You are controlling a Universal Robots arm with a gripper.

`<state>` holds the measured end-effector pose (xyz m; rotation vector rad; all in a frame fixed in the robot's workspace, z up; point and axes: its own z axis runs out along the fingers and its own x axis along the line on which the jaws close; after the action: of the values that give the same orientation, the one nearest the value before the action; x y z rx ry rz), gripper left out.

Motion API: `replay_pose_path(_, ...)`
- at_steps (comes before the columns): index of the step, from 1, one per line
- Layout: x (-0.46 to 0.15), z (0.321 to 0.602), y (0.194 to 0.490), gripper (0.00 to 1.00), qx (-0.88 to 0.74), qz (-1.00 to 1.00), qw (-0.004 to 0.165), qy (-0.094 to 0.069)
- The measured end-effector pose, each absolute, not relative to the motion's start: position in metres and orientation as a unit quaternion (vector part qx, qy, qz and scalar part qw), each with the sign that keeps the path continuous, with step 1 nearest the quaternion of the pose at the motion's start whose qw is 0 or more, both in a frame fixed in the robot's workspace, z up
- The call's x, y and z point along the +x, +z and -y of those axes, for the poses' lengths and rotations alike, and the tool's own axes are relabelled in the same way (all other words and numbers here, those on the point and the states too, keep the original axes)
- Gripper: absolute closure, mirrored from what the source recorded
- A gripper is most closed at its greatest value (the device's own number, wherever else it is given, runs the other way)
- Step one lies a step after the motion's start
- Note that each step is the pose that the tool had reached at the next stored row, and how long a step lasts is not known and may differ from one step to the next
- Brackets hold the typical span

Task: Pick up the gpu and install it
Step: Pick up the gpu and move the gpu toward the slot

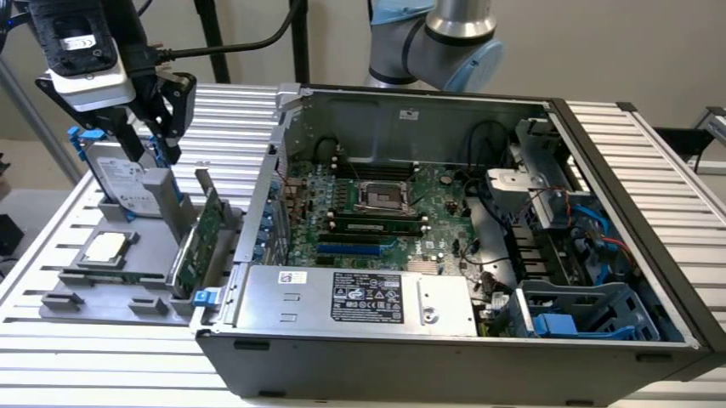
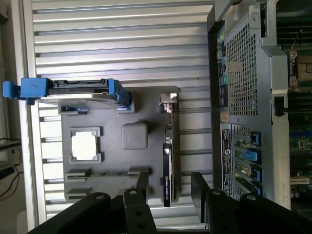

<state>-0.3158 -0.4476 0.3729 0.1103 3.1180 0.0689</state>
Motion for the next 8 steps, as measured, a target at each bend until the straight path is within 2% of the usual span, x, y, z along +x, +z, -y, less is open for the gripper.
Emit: replay_pose_path(8,-0.3158,0.4475,0.3719,0.52,0.035,-0.999,0.010,0.022)
